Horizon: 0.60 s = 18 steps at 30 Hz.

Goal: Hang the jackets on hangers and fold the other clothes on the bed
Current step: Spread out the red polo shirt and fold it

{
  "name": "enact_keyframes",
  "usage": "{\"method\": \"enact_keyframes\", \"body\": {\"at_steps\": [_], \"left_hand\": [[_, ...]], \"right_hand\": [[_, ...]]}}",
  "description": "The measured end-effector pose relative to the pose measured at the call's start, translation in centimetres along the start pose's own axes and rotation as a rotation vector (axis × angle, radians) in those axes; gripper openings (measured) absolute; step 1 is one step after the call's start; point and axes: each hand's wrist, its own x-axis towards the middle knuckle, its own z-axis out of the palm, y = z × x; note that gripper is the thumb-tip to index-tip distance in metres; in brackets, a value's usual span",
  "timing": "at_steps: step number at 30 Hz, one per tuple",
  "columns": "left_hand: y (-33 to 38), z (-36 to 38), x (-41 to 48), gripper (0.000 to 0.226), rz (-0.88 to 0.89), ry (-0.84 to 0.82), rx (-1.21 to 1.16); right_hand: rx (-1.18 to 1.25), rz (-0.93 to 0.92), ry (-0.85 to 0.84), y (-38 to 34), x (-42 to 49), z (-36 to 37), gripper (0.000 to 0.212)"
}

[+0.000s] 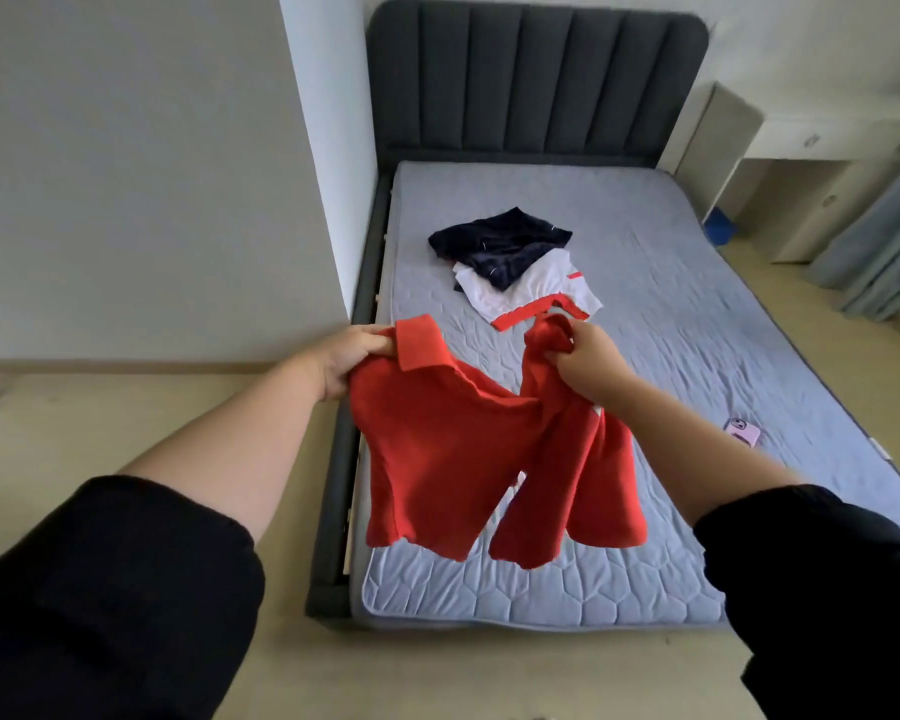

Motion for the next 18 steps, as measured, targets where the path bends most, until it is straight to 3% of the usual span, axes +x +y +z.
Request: {"method": "enact_keyframes", "body": {"at_steps": [3, 6, 9, 12, 15, 17, 18], "left_hand": [[-4.7, 0.1, 3.6, 0.039, 0.045, 0.151, 0.054], [-10.1, 0.3, 8.7, 0.022, 0.15, 0.363, 0.519], [-18.1, 0.9, 15.3, 0.02, 0.225, 0.436, 0.868], [-25.2, 2.0, 21.4, 0.015, 0.158, 0.495, 1.161], [-29.4, 2.8, 26.9, 0.027, 0.069, 0.588, 1.475], [-30.6, 3.0, 29.9, 0.031, 0.059, 0.713, 1.443], [-31.0, 2.9, 31.5, 0.029, 0.091, 0.796, 1.272]], "right_hand": [[-0.013, 0.085, 0.047, 4.1, 1.4, 3.0, 0.03], [-0.069, 0.144, 0.079, 9.7, 2.7, 6.8, 0.027], [-0.241, 0.181, 0.008, 17.5, 3.9, 12.8, 0.02], [-0.408, 0.22, 0.028, 24.7, 4.9, 18.9, 0.018], [-0.457, 0.251, 0.1, 29.4, 7.0, 23.4, 0.025], [-0.298, 0.265, 0.178, 30.9, 9.2, 25.1, 0.025], [-0.179, 0.253, 0.229, 31.3, 10.4, 25.7, 0.025]]}}
